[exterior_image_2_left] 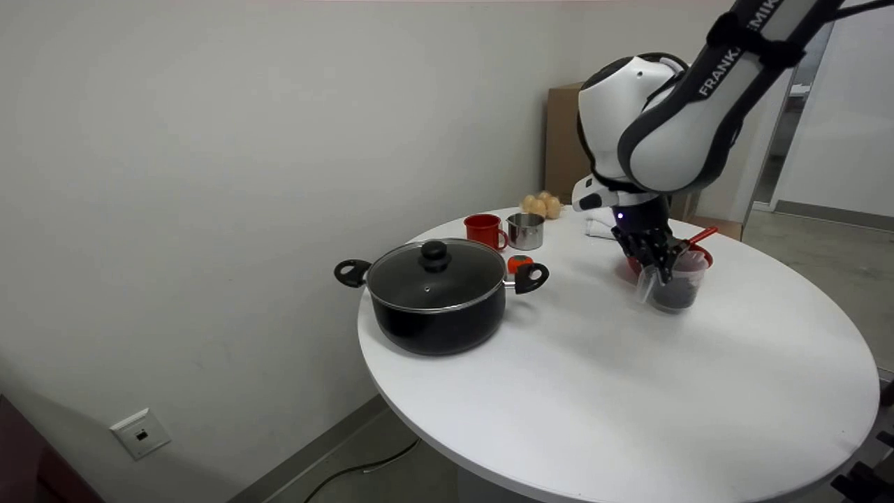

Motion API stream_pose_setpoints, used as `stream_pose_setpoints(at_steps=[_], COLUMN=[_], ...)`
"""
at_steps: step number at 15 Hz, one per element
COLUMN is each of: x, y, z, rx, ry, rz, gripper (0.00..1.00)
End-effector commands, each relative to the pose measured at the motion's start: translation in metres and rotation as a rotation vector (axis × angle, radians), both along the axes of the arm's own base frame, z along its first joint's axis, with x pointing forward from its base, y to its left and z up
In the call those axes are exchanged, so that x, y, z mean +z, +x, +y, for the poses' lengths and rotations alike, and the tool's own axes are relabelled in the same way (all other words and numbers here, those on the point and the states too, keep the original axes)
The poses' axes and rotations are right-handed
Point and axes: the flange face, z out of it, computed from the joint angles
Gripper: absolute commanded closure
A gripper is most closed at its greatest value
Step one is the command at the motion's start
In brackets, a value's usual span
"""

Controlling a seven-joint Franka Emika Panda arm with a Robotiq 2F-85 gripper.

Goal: Pour all the beans in the jar into the red bowl

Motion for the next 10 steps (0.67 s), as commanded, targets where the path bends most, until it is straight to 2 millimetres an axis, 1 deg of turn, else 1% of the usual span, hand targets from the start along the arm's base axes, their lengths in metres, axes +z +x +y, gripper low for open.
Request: stream_pose_setpoints(at_steps=[1, 3, 4, 7, 10], x=[0.035, 0.056, 0.066, 0.092, 0.116], y=[0.027, 0.041, 0.048, 0.066, 0.088], z=[-0.037, -0.046, -0.045, -0.031, -0.013], rx=[-0.017, 0.047, 0.086, 0.173, 0.221], ry=[-0.003, -0.020, -0.021, -0.020, 0.046], rz=[0.052, 0.077, 0.082, 0.088, 0.112], gripper=[0.93, 0.93, 0.93, 0.93, 0.93])
